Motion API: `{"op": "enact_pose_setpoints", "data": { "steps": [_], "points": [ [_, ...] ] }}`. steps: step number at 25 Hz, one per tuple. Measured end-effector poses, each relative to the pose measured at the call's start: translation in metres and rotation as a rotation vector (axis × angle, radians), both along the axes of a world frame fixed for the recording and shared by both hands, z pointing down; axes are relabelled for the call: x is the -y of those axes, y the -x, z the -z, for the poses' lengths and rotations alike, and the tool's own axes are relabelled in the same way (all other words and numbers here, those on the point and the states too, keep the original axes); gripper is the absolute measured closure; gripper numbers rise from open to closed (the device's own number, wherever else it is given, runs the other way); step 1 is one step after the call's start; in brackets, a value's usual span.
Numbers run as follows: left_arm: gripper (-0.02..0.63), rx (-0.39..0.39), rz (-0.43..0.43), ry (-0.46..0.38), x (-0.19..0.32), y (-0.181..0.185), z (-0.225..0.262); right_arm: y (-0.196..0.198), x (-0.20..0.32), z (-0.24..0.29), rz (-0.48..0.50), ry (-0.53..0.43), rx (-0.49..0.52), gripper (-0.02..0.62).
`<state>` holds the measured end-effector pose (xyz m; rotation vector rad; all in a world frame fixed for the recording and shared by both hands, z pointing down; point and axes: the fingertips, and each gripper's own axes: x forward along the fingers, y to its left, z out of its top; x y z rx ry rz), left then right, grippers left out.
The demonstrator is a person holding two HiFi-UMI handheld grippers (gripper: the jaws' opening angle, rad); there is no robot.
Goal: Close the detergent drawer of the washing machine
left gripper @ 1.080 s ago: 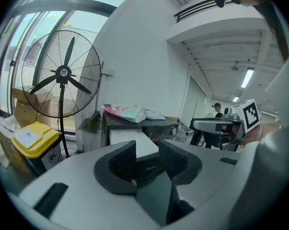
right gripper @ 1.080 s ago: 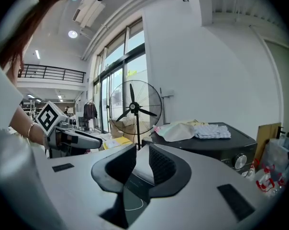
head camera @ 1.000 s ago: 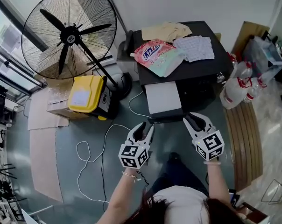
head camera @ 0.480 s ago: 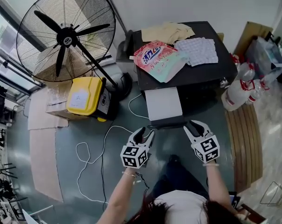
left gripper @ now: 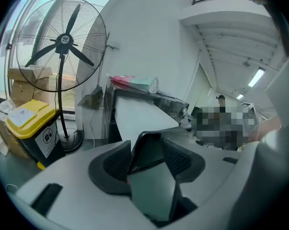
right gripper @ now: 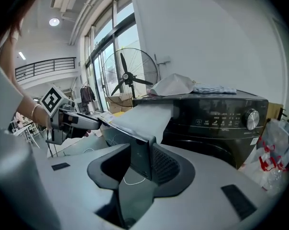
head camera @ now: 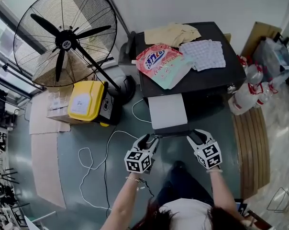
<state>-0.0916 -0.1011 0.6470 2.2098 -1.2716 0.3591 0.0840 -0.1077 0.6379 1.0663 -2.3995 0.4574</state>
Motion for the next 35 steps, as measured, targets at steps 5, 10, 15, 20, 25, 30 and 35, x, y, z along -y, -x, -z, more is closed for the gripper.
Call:
{"op": "enact_pose_setpoints", "data": {
  "steps": [5, 10, 15, 20, 25, 30, 35],
  "points": [
    [0.413, 0.026, -0.02, -0.001, 0.003, -0.004, -0.003, 0.001, 0.005, -0.005, 0.005, 0.02, 0.012, 0.434],
    [0.423, 0.05, -0.022, 0.006, 0.002, -0.006, -0.003, 0.002, 0.005, -0.006, 0.031, 0.032, 0.031, 0.46],
    [0.434, 0.08, -0.016, 0.0, 0.002, -0.004, -0.002, 0.004, 0.005, -0.005, 0.038, 0.039, 0.027, 0.466],
    [0.44, 0.101, -0.012, 0.004, 0.002, -0.004, 0.0, 0.003, 0.006, -0.002, 0.041, 0.054, 0.035, 0.468],
    [0.443, 0.089, -0.005, 0.007, 0.004, -0.003, 0.006, 0.003, 0.008, 0.006, 0.039, 0.056, 0.066, 0.468],
    [0.445, 0.089, -0.018, 0.017, 0.003, -0.003, 0.006, 0.004, 0.007, 0.006, 0.043, 0.069, 0.069, 0.468],
    [0.445, 0.088, -0.031, 0.022, 0.004, -0.002, 0.006, 0.005, 0.008, 0.005, 0.035, 0.088, 0.084, 0.468]
  ]
}}
